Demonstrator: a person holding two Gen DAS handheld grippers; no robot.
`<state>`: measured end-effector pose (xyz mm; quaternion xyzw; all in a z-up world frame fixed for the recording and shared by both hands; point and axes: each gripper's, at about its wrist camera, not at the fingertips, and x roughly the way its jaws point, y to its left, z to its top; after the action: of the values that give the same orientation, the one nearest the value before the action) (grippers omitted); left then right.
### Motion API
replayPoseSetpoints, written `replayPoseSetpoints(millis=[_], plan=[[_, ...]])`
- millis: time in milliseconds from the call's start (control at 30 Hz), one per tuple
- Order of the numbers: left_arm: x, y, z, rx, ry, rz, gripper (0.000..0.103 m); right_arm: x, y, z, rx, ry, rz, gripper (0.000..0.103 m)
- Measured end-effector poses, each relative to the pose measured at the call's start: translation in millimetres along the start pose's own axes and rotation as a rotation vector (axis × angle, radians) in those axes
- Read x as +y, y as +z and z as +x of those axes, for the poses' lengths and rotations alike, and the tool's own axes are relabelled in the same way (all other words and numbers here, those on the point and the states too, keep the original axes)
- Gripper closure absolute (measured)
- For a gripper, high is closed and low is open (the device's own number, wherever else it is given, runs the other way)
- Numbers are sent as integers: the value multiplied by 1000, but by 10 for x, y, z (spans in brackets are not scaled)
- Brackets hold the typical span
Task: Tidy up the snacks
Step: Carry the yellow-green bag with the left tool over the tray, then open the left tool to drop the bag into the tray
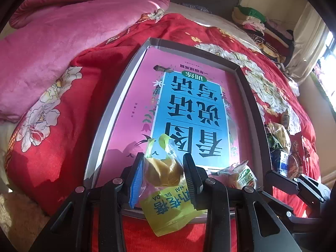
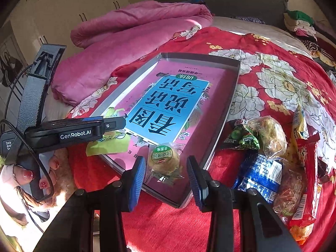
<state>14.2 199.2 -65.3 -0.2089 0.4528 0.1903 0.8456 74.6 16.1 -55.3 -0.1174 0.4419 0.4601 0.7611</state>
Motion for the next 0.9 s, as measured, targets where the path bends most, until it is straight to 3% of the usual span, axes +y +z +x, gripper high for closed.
replayPoseSetpoints(millis=[333,900], plan=[[-27,5,-17,-10,3,10,64,30,-14,15,2,-8,-10,62],[-66,43,-171,-72,-41,12,40,-1,-34,-152,-50,-45,-3,58]])
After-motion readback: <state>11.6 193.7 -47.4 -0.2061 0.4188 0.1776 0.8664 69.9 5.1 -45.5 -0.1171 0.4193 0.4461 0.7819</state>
